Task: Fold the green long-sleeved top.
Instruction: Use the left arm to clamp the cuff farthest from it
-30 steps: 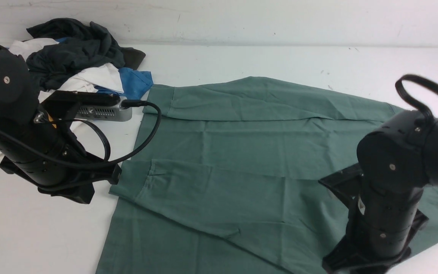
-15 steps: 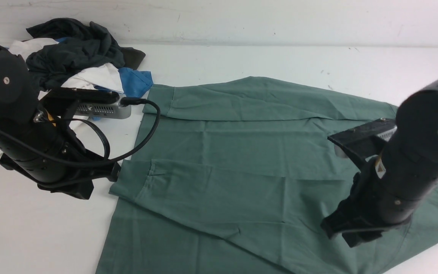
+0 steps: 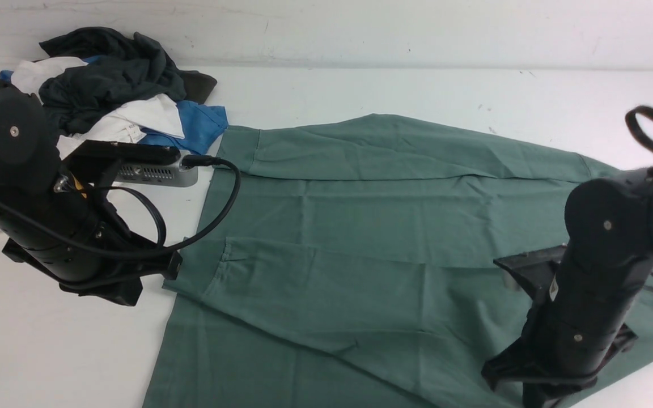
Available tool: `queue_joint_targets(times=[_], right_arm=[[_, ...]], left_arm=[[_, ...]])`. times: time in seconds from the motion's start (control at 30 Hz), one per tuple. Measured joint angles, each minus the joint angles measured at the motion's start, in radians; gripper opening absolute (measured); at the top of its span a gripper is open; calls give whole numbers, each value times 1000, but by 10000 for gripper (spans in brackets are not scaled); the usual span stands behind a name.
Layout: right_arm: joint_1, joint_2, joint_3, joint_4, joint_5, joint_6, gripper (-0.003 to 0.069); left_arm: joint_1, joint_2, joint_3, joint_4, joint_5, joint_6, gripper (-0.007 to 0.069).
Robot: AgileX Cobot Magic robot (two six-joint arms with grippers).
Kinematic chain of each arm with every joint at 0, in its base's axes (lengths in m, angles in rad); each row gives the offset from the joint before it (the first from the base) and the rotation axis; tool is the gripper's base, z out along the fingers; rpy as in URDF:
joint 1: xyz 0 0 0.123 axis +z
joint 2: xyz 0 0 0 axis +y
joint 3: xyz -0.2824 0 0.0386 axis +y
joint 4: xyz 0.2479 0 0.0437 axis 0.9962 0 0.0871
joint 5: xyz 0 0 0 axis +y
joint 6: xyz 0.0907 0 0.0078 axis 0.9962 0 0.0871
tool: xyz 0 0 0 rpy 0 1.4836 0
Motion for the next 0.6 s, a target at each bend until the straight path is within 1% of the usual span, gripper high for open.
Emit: queue_joint_targets(times=[0.17,0.33,0.43,0.5,0.53,0.57,0.6], right_arm=[[0,0,44,5,-23,-13,-14],[0,-11,48,-26,30,-13,-14],[-1,-94,48,-24,38,-13,-14],[-1,-162,49,-16,42,-13,-14],[-1,-179,49,-14,42,-13,-14],[-1,-245,49,-14,48,-13,-14],[-1,-253,49,-14,50,-13,-14]], left_arm=[[0,1,0,-1,-3,0,-4],[0,2,-9,4,-26,-25,-4],[17,23,-96,7,-26,-72,-4],[41,58,-185,0,0,-88,-4],[41,63,-195,0,3,-90,-4],[61,110,-279,-11,32,-94,-4],[66,117,-290,-14,36,-94,-4]])
